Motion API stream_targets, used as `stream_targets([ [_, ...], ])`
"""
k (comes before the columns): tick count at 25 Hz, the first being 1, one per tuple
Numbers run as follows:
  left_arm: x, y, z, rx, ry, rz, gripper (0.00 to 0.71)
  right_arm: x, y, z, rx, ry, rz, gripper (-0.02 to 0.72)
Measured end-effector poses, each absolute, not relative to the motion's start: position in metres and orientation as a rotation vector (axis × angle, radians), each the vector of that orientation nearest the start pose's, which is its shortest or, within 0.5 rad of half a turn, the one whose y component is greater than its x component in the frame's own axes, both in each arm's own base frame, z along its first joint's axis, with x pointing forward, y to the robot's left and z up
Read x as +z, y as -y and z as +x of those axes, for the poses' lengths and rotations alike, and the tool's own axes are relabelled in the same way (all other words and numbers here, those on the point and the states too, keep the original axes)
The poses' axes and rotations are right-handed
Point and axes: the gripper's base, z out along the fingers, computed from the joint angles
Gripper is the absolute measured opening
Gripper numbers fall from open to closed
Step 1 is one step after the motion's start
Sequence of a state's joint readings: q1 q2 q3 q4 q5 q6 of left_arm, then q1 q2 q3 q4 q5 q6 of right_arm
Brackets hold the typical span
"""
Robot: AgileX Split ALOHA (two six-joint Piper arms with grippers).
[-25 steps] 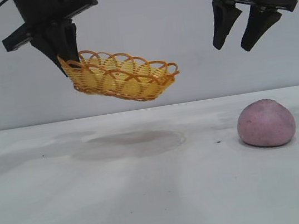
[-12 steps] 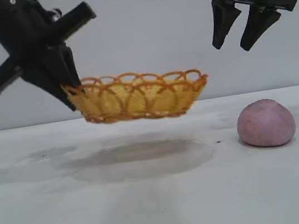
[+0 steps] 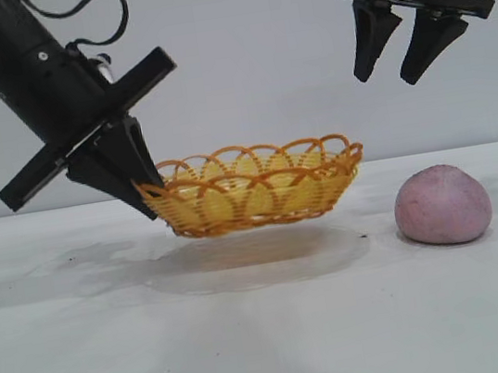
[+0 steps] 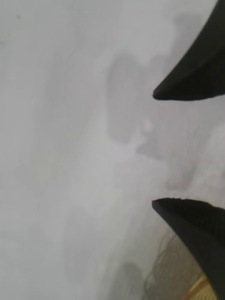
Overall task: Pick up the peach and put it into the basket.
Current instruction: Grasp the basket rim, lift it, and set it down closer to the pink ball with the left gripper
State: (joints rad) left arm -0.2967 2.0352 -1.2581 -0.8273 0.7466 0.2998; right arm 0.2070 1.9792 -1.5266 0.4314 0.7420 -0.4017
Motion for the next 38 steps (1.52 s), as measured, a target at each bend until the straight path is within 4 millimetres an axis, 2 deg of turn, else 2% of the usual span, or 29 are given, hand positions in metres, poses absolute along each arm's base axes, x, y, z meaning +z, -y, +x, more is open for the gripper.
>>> stream_targets([
  [8, 0.13, 0.159, 0.363, -0.882, -2.914, -0.002, 0.0, 0.222, -0.114, 0.418, 0.422, -2.58, -0.466, 0.393],
  [9, 0.13, 0.159, 0.363, -0.89, -2.911, -0.011, 0.069, 0.222, -0.114, 0.418, 0.422, -2.58, -0.466, 0.393],
  [11, 0.13, 0.16, 0.363, -0.9, -2.908, -0.022, 0.069, 0.222, -0.114, 0.418, 0.422, -2.58, -0.466, 0.393],
  [14, 0.131, 0.16, 0.364, -0.914, -2.904, -0.037, 0.227, 0.222, -0.114, 0.418, 0.422, -2.58, -0.466, 0.393],
  [18, 0.131, 0.161, 0.363, -0.931, -2.91, -0.042, 0.392, 0.222, -0.114, 0.418, 0.422, -2.58, -0.466, 0.393],
  [19, 0.131, 0.161, 0.363, -0.935, -2.911, -0.043, 0.417, 0.222, -0.114, 0.418, 0.422, -2.58, -0.466, 0.393],
  [20, 0.131, 0.161, 0.362, -0.942, -2.918, -0.039, 0.408, 0.222, -0.114, 0.418, 0.422, -2.58, -0.466, 0.393],
  [21, 0.131, 0.162, 0.361, -0.949, -2.925, -0.034, 0.462, 0.222, -0.114, 0.418, 0.422, -2.58, -0.466, 0.393],
  [22, 0.131, 0.162, 0.36, -0.952, -2.931, -0.029, 0.475, 0.222, -0.114, 0.418, 0.422, -2.58, -0.466, 0.393],
  [28, 0.132, 0.159, 0.357, -0.904, -2.972, 0.075, 0.465, 0.222, -0.114, 0.418, 0.422, -2.58, -0.466, 0.393],
  [34, 0.163, 0.157, 0.366, -0.795, -2.952, 0.288, 0.465, 0.222, -0.114, 0.418, 0.423, -2.582, -0.466, 0.393],
  [38, 0.177, 0.147, 0.372, -0.577, -3.011, 0.432, 0.465, 0.221, -0.114, 0.417, 0.424, -2.583, -0.467, 0.393],
])
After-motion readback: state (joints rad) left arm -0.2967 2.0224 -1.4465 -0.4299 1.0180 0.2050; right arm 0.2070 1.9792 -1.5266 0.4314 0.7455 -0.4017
